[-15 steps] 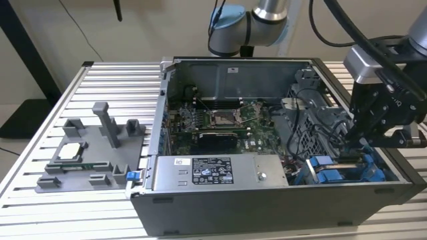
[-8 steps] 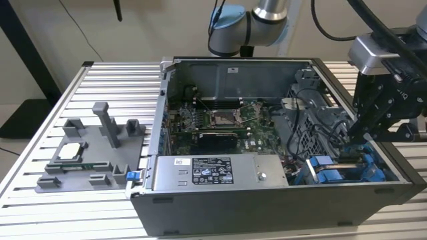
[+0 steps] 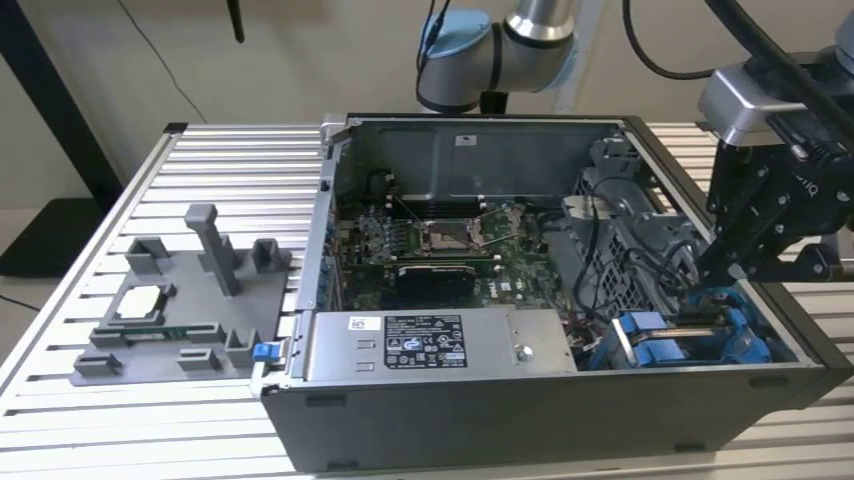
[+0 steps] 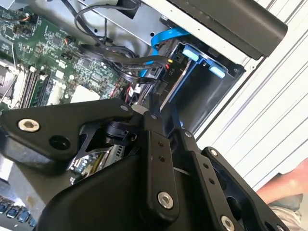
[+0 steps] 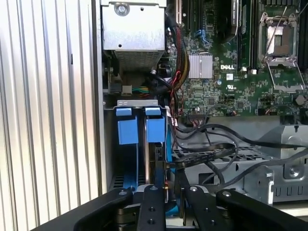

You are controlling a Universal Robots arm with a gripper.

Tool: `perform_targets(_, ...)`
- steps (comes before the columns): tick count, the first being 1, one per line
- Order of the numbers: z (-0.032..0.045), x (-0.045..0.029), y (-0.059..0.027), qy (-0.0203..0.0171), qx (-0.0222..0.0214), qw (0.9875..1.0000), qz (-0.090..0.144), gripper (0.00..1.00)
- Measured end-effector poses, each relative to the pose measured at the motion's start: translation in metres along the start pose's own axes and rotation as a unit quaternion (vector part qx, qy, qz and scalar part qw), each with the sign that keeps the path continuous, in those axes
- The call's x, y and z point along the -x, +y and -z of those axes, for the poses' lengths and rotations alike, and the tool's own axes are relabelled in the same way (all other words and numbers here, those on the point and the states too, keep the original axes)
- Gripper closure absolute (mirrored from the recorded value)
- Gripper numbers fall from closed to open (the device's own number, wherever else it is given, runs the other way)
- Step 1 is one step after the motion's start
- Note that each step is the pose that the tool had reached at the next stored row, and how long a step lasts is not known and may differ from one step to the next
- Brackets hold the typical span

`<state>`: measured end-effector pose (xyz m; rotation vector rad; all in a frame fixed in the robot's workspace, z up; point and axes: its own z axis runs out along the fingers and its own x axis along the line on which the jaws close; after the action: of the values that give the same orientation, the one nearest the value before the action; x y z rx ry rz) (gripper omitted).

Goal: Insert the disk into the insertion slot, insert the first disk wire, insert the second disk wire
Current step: 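Insert the second disk wire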

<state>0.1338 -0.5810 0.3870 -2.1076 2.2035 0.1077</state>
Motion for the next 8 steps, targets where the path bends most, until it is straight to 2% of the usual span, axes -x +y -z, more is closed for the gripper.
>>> perform_targets(4,0.0052,0.0006,-0.0001,-0.0001,0.0,1.0,0.0,0.0)
perform_targets(8,0.0058,0.0007,-0.0001,-0.0002,0.0,1.0,0.0,0.0)
